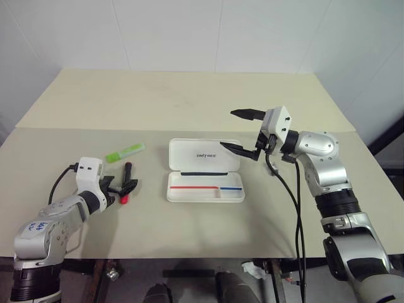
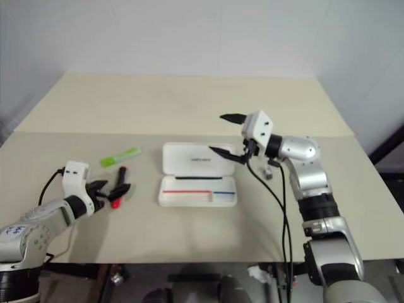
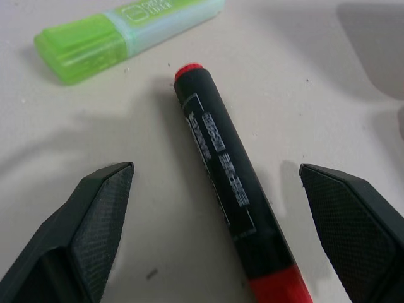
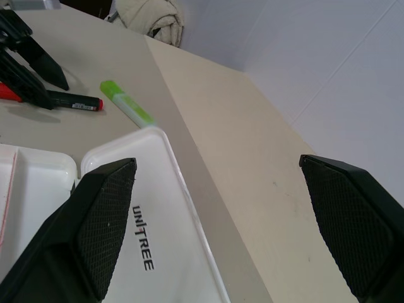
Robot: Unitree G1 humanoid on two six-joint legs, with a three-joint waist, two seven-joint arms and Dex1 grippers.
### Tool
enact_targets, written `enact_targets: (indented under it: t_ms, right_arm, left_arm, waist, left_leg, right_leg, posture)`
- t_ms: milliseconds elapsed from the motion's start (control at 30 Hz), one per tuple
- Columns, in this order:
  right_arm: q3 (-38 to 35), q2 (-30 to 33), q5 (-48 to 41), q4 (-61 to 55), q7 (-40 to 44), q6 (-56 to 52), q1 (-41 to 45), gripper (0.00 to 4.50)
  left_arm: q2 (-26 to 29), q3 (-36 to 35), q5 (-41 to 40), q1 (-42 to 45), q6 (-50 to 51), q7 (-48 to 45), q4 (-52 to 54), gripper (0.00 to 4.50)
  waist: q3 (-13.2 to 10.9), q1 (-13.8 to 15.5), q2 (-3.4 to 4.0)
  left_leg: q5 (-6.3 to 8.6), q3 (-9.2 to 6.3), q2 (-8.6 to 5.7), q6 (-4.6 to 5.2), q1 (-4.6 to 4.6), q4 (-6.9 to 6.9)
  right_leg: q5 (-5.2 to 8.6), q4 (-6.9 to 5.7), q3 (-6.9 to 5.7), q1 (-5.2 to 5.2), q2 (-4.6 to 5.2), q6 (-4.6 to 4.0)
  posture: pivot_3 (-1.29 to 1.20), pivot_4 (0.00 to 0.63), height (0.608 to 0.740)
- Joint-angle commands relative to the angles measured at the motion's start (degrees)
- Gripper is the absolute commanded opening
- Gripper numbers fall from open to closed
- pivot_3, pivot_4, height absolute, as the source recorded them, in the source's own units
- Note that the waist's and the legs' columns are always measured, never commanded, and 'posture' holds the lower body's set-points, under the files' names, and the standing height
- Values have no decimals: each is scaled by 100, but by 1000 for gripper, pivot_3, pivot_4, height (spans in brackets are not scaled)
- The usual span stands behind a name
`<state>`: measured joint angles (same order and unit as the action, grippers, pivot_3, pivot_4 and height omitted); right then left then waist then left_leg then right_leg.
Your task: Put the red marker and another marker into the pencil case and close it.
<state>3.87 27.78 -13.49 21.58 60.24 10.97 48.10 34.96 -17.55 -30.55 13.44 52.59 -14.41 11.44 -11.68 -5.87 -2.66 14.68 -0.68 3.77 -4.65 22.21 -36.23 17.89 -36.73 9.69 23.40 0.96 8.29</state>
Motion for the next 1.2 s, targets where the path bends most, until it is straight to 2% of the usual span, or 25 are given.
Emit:
enact_targets:
  t_ms: [33, 100, 200, 533, 567, 800, 967, 1200]
  right_arm:
    - [-241, 33, -183, -366, -100, -106, 58, 4391]
    - [-276, 53, -222, -440, -109, -202, 34, 4391]
    - [-299, 121, -299, -573, -3, -359, -59, 4500]
    - [-265, 229, -309, -767, 225, -509, -258, 4500]
    - [-253, 229, -297, -758, 240, -498, -262, 4500]
    - [-78, 248, -11, -601, 376, -279, -340, 4500]
    - [85, 287, 156, -597, 529, -210, -547, 4500]
    - [314, 347, 415, -650, 665, -30, -948, 4500]
  left_arm:
    - [-6, 231, 161, 144, 234, -18, -277, 4500]
    - [-1, 326, 223, 264, 434, -8, -397, 4500]
    - [-48, 393, 353, 409, 402, -43, -549, 3914]
    - [-154, 375, 540, 621, 368, -111, -551, 767]
    - [-146, 360, 541, 627, 383, -109, -512, 626]
    - [21, 227, 537, 676, 64, -256, 24, 626]
    - [352, 241, 570, 802, -365, -765, 215, 626]
    - [1174, 263, 509, 1325, -778, -1726, 74, 626]
  waist:
    - [1, 17, 3]
    - [1, 36, 4]
    - [4, 64, 11]
    - [4, 105, 11]
    - [4, 107, 11]
    - [2, 101, 9]
    - [2, 85, 8]
    - [0, 90, 9]
  left_leg:
    - [-3, 0, -1, 3, -1, -1]
    - [-8, -3, -2, 5, -3, -1]
    - [-21, -6, -5, 4, -6, -2]
    - [-28, -9, -7, 1, -3, 3]
    - [-28, -9, -7, 1, -3, 6]
    - [-25, -11, -8, -2, 6, 11]
    - [-18, -10, -5, -14, 17, 25]
    - [-11, -5, 1, -19, 24, 32]
  right_leg:
    - [-1, -2, 0, -1, 0, 1]
    - [-3, -8, 0, -1, 0, 0]
    - [-4, -12, 0, -3, -1, -1]
    - [-5, -8, 0, -3, 0, 1]
    - [-5, -7, 0, -3, 1, 2]
    - [-6, -1, 0, 3, 1, 3]
    - [-6, 20, -1, 14, 0, 3]
    - [-1, 35, -2, 23, -2, -1]
  posture:
    - [0, 150, 740]
    - [0, 150, 740]
    - [0, 150, 740]
    - [0, 150, 740]
    - [0, 150, 740]
    - [0, 150, 740]
    - [0, 150, 740]
    - [0, 150, 740]
